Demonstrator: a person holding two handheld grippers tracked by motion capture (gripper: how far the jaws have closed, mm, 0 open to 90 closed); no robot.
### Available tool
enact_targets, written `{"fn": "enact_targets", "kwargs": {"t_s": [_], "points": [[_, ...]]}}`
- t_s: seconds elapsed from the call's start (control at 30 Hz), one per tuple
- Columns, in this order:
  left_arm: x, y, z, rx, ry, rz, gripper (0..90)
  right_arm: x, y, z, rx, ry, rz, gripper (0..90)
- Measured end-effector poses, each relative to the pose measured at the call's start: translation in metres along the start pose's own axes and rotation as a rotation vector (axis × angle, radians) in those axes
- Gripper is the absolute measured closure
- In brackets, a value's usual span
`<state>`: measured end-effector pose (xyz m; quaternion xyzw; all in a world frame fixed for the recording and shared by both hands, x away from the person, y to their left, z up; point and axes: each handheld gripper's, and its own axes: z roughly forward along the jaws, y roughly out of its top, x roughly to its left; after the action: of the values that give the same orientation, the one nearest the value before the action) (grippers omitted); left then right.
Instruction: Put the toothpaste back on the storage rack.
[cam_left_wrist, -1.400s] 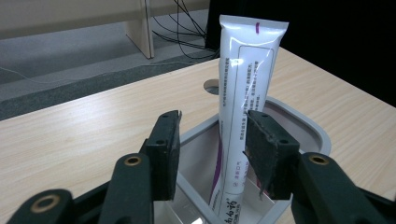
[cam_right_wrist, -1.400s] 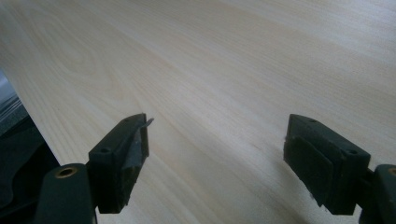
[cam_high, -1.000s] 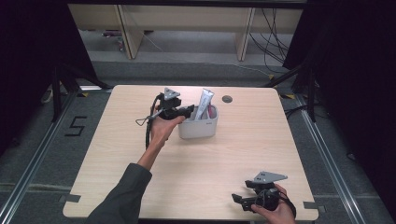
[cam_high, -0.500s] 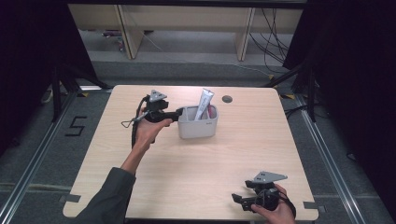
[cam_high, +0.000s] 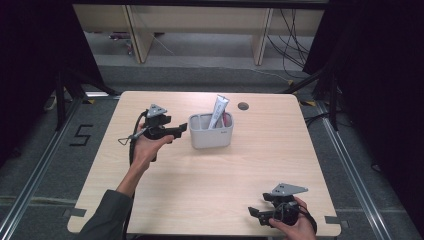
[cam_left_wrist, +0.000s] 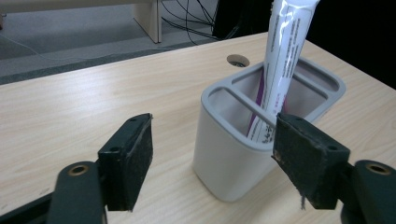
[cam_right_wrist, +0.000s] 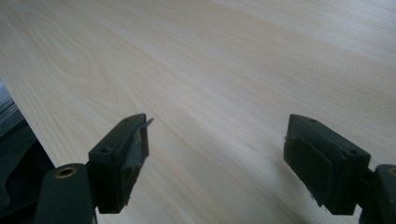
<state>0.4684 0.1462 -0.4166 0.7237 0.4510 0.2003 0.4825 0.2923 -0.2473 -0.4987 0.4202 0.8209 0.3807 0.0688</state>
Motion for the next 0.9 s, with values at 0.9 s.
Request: {"fn": "enact_targets", "kwargs": {"t_s": [0.9], "points": [[0.011,-0.052,-0.031,-0.014,-0.035,-0.012,18.6,-0.001,0.0,0.002,-0.007,-0.006,-0.024,23.0]]}}
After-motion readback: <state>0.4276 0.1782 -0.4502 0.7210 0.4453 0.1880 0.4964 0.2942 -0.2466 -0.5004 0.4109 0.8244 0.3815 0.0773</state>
